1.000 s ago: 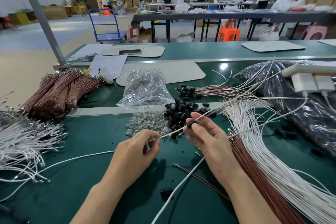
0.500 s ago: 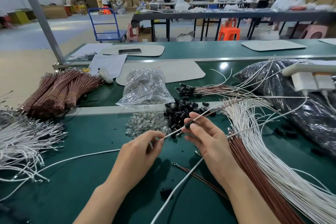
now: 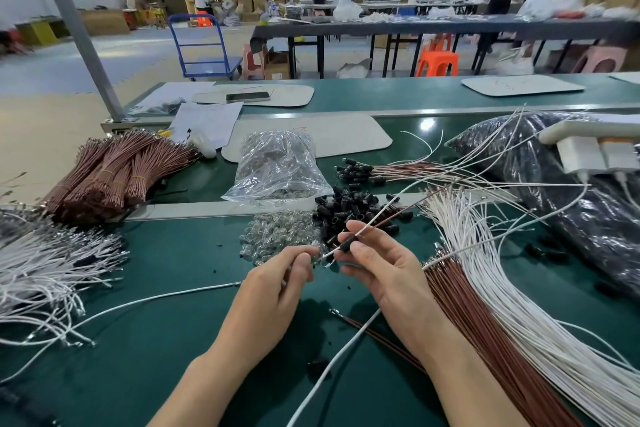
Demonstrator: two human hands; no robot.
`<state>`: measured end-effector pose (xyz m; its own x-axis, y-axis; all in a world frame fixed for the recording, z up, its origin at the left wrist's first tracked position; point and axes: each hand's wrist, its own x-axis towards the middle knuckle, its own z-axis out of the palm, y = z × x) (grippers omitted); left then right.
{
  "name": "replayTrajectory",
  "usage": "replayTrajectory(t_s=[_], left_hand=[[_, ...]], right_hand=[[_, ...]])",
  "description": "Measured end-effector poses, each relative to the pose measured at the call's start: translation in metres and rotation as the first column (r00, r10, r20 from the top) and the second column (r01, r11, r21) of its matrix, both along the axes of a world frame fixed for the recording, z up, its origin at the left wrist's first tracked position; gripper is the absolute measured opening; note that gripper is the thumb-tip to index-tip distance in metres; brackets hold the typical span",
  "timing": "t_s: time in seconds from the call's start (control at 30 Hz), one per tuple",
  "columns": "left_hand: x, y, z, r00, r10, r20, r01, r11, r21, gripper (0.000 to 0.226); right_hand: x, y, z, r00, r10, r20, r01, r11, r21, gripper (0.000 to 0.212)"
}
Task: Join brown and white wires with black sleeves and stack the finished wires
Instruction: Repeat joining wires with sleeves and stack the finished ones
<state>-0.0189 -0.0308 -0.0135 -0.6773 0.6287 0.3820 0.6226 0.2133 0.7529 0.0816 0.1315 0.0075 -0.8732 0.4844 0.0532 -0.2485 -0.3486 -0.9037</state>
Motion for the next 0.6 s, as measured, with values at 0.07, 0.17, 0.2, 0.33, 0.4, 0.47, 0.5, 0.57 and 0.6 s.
replayTrajectory(t_s=[0.07,0.17,0.2,0.33,0.4,0.47,0.5,0.57,0.6], left_hand=[[-0.0014,-0.0003,-0.0008,1.000,-0.006,0.029,0.005,1.000,0.020,0.033],[-0.0023,-0.0007,-0.0023,0.998,-0.020,0.063,0.018,1.000,0.023,0.036],[-0.0027,-0.0007,-0.0026,0.997,-0.022,0.071,0.021,1.000,0.017,0.038],[-0.0034,0.0002,-0.0016,0.995,-0.054,0.086,0.055,0.998,-0.012,0.030],[-0.0032,0.0003,0.0003,0.992,-0.067,0.105,0.069,0.997,-0.020,0.025],[-0.0026,0.0004,0.0024,0.988,-0.072,0.138,0.075,0.997,-0.018,0.021],[-0.0023,0.0006,0.0034,0.985,-0.071,0.156,0.075,0.997,-0.016,0.018],[-0.0018,0.0010,0.0052,0.979,-0.070,0.190,0.072,0.997,-0.005,0.013],[-0.0012,0.0010,0.0060,0.976,-0.069,0.207,0.069,0.998,0.005,0.013]], right_hand=[[0.0008,0.0009,-0.0004,1.000,-0.007,-0.002,0.007,1.000,-0.005,0.027],[0.0014,0.0013,0.0000,1.000,-0.008,-0.002,0.008,1.000,-0.001,0.026],[0.0014,0.0013,0.0004,1.000,-0.004,-0.003,0.004,1.000,0.002,0.026],[0.0010,0.0012,0.0003,1.000,0.013,-0.010,-0.013,1.000,0.017,0.029],[0.0008,0.0012,-0.0003,1.000,0.021,-0.014,-0.021,0.999,0.025,0.029],[0.0008,0.0010,-0.0012,1.000,0.025,-0.013,-0.025,0.999,0.033,0.028],[0.0008,0.0010,-0.0017,1.000,0.026,-0.012,-0.025,0.999,0.039,0.027],[0.0006,0.0010,-0.0020,1.000,0.025,-0.008,-0.024,0.998,0.056,0.026],[0.0005,0.0010,-0.0021,1.000,0.021,-0.003,-0.021,0.998,0.064,0.026]])
